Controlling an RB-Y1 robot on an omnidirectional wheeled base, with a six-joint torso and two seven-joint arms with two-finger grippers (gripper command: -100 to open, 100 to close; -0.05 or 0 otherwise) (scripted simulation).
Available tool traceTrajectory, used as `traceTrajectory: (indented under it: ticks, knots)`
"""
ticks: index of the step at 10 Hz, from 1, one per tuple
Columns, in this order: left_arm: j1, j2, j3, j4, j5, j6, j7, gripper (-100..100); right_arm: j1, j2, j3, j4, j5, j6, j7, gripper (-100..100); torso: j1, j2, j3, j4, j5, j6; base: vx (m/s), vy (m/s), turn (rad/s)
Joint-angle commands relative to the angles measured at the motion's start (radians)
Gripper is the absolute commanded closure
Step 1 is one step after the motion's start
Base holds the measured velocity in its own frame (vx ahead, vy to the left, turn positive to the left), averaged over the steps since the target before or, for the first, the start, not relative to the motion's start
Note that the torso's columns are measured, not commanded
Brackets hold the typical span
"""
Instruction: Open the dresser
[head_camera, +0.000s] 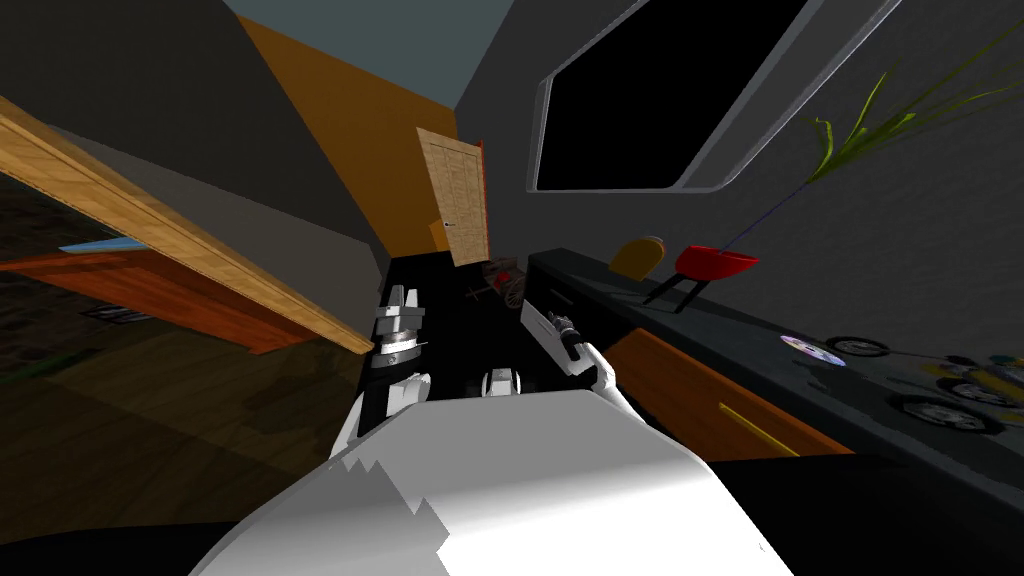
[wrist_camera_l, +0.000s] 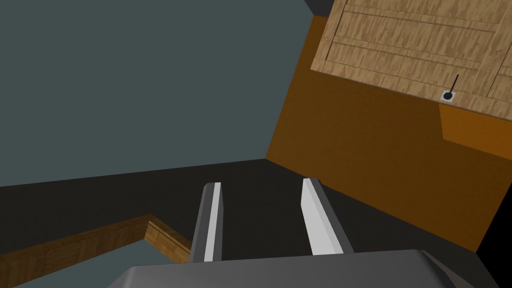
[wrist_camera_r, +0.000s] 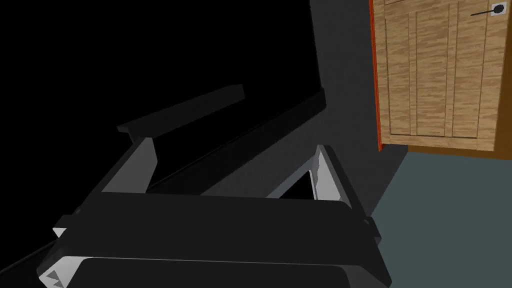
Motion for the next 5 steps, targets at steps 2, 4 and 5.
traceTrajectory:
  ticks: [2, 4, 5]
  knots:
    - [0.0, 0.0, 0.0, 0.0, 0.0, 0.0, 0.0, 0, -0.04, -0.054, 0.024, 0.094, 0.079, 0.096, 0.035, -100, 0.0, 0.0, 0.0, 0.0, 0.0, 0.0, 0.068, 0.097, 0.081]
    - [0.0, 0.0, 0.0, 0.0, 0.0, 0.0, 0.0, 0, -0.056, -0.077, 0.034, 0.141, 0.114, 0.133, 0.051, -100, -0.001, 0.0, 0.0, 0.0, 0.0, 0.0, 0.067, 0.073, 0.073]
    - [0.0, 0.0, 0.0, 0.0, 0.0, 0.0, 0.0, 0, -0.056, -0.077, 0.034, 0.146, 0.114, 0.137, 0.051, -100, -0.001, -0.001, -0.001, 0.0, 0.0, 0.0, 0.068, 0.063, 0.051]
